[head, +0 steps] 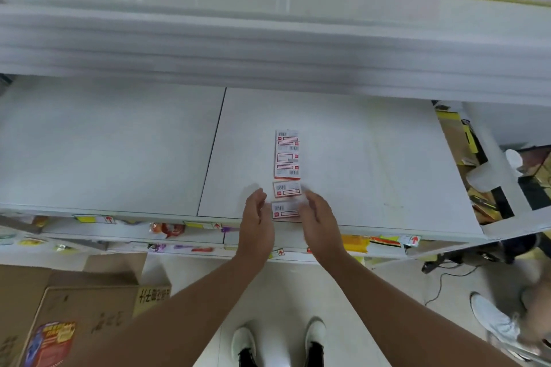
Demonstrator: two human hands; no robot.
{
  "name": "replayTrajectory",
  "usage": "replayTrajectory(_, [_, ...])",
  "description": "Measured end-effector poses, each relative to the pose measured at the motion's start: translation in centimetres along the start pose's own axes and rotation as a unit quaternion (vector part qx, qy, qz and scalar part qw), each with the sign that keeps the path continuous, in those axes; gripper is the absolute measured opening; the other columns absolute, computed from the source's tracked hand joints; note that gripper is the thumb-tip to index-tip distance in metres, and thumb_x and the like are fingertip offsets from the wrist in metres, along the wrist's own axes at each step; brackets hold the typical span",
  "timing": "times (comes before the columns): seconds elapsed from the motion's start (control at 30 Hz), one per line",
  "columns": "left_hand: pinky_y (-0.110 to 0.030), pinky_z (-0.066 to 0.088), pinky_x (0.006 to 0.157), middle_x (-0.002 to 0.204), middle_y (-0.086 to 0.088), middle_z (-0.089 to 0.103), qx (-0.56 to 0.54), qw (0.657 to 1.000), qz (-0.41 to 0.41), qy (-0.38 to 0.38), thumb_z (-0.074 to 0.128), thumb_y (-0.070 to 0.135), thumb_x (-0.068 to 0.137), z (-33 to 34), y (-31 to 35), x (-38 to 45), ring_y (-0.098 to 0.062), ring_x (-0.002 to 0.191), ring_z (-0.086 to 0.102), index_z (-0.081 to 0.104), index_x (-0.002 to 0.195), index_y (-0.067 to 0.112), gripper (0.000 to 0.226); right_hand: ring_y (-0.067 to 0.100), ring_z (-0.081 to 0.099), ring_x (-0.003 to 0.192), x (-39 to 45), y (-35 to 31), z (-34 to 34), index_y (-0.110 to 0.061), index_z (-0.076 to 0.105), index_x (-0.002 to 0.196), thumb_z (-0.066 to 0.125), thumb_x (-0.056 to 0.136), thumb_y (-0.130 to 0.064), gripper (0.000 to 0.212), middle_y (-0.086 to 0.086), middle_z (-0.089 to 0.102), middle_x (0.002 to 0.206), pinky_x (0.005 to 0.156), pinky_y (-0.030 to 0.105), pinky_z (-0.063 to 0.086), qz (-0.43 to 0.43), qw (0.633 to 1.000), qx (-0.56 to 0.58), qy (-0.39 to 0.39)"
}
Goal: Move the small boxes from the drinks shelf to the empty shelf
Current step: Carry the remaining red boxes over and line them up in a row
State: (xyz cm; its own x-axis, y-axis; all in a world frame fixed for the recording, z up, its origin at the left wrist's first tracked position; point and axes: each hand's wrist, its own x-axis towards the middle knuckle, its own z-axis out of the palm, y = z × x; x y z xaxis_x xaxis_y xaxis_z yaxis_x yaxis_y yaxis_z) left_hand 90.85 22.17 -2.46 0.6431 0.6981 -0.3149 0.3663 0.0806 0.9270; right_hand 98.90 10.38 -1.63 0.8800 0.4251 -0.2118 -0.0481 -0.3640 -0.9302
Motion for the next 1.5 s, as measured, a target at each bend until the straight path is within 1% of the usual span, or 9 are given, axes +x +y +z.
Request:
replayTrajectory(0.1, [-0.036, 0.047, 0.120, 0.145, 0.002, 0.064, -0.074, 0.997, -0.007, -0.025, 0.039, 0.018, 0.117, 1.8, -0.1, 0.2, -0.011, 0.132, 0.062, 0.050, 0.152, 0.019, 0.037, 0.001, 0.062, 0.126, -0.3, -1.0, 1.1, -0.032, 0.064, 0.140, 0.045, 0.114, -0.020, 0.035, -0.014, 0.070, 0.132, 0.105, 0.024, 0.051, 0.007, 0.994, 0.104, -0.005])
replayTrajectory(0.33, [-0.050, 0.049, 0.119, 0.152, -0.015, 0.059, -0.164, 0.986, -0.021, -0.017, 0.037, 0.008, 0.106, 4.3, 0.5, 1.7, -0.028, 0.136, 0.063, 0.033, 0.162, 0.011, 0.056, 0.004, 0.066, 0.123, 0.9, -1.2, 3.1, -0.023, 0.053, 0.152, 0.033, 0.115, -0.018, 0.043, -0.007, 0.069, 0.138, 0.100, 0.018, 0.053, 0.052, 0.979, 0.195, 0.012])
replayTrajectory(0.6, [-0.020, 0.049, 0.108, 0.150, 0.012, 0.055, -0.186, 0.980, -0.064, 0.005, 0.029, 0.023, 0.119, 4.2, 2.6, 5.7, 0.006, 0.121, 0.064, 0.027, 0.168, 0.029, 0.049, 0.001, 0.062, 0.127, 5.3, -1.1, 3.8, -0.031, 0.052, 0.153, 0.036, 0.113, -0.039, 0.044, -0.012, 0.066, 0.142, 0.113, 0.030, 0.046, 0.069, 0.983, 0.166, 0.024])
replayTrajectory(0.8, [-0.025, 0.038, 0.111, 0.169, -0.002, 0.039, -0.173, 0.983, -0.049, -0.023, 0.032, 0.027, 0.119, 4.1, 4.6, 8.9, -0.010, 0.139, 0.047, 0.021, 0.172, 0.027, 0.054, -0.001, 0.058, 0.131, 9.1, -1.9, 3.2, -0.027, 0.049, 0.155, 0.037, 0.110, -0.049, 0.052, -0.012, 0.061, 0.147, 0.118, 0.030, 0.042, 0.085, 0.985, 0.150, 0.027])
replayTrajectory(1.0, [-0.002, 0.047, 0.088, 0.152, 0.004, 0.046, -0.080, 0.995, -0.037, -0.057, 0.034, 0.015, 0.116, 2.8, 5.7, 9.9, -0.003, 0.122, 0.057, 0.020, 0.172, 0.018, 0.057, 0.015, 0.054, 0.134, 10.0, -3.4, 2.1, -0.026, 0.038, 0.160, 0.026, 0.111, -0.053, 0.057, -0.006, 0.058, 0.146, 0.118, 0.040, 0.038, 0.099, 0.991, 0.085, 0.011])
replayTrajectory(1.1, [-0.022, 0.027, 0.123, 0.172, 0.001, 0.034, 0.013, 0.998, -0.025, -0.063, 0.037, 0.018, 0.114, 1.1, 5.5, 9.1, -0.018, 0.156, 0.036, 0.024, 0.171, 0.019, 0.058, 0.007, 0.052, 0.112, 8.7, -3.7, 0.6, -0.031, 0.056, 0.138, 0.028, 0.114, -0.049, 0.041, -0.017, 0.056, 0.120, 0.105, 0.033, 0.036, 0.090, 0.995, 0.051, 0.005])
replayTrajectory(1.17, [-0.027, 0.023, 0.119, 0.173, 0.001, 0.035, 0.071, 0.994, -0.019, -0.078, 0.040, 0.021, 0.114, -0.3, 5.0, 8.5, -0.019, 0.158, 0.034, 0.029, 0.169, 0.021, 0.056, 0.008, 0.055, 0.096, 7.7, -4.0, -0.5, -0.037, 0.063, 0.109, 0.030, 0.113, -0.051, 0.036, -0.018, 0.059, 0.101, 0.097, 0.034, 0.039, 0.079, 0.997, 0.026, 0.000])
replayTrajectory(1.33, [-0.028, 0.032, 0.116, 0.166, 0.002, 0.047, 0.252, 0.960, 0.047, -0.116, 0.047, 0.028, 0.113, -4.8, 5.4, 5.3, -0.019, 0.151, 0.047, 0.040, 0.165, 0.026, 0.052, 0.025, 0.052, 0.140, 4.7, -5.6, -4.7, -0.018, 0.056, 0.152, 0.025, 0.114, -0.055, 0.061, 0.005, 0.059, 0.152, 0.107, 0.027, 0.030, 0.035, 0.988, -0.136, -0.066])
replayTrajectory(1.5, [-0.032, 0.029, 0.124, 0.170, 0.001, 0.041, 0.390, 0.911, 0.056, -0.123, 0.049, 0.036, 0.112, -7.5, 9.0, 0.5, -0.021, 0.154, 0.042, 0.037, 0.166, 0.026, 0.056, 0.027, 0.067, 0.110, 3.0, -8.4, -8.9, -0.023, 0.062, 0.136, 0.041, 0.110, -0.049, 0.043, 0.004, 0.072, 0.119, 0.095, 0.037, 0.053, -0.005, 0.955, -0.269, -0.128])
